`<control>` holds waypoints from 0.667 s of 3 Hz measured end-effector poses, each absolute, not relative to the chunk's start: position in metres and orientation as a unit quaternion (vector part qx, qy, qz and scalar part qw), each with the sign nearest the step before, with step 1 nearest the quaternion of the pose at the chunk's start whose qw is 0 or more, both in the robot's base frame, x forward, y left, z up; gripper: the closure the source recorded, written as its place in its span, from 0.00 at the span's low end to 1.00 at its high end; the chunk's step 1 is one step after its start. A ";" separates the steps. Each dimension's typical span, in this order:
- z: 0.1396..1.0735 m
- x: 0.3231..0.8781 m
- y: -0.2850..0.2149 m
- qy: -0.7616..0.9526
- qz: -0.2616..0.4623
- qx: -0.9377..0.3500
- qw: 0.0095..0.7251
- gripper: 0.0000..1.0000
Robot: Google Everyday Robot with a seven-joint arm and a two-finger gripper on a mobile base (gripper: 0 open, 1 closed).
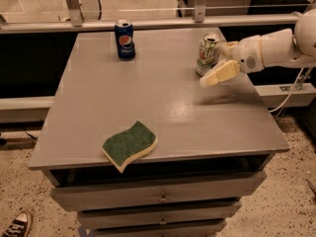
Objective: Knock 7up can over
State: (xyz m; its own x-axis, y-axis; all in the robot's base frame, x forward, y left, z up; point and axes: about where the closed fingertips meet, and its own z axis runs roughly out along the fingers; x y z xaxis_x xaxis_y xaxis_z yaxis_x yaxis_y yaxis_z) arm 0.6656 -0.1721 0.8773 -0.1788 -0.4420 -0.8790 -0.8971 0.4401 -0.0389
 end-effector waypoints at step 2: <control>0.958 0.592 -0.108 0.627 0.346 -0.525 0.460 0.00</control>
Offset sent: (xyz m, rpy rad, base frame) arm -0.1344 0.0876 0.1465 0.2115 -0.1241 0.4080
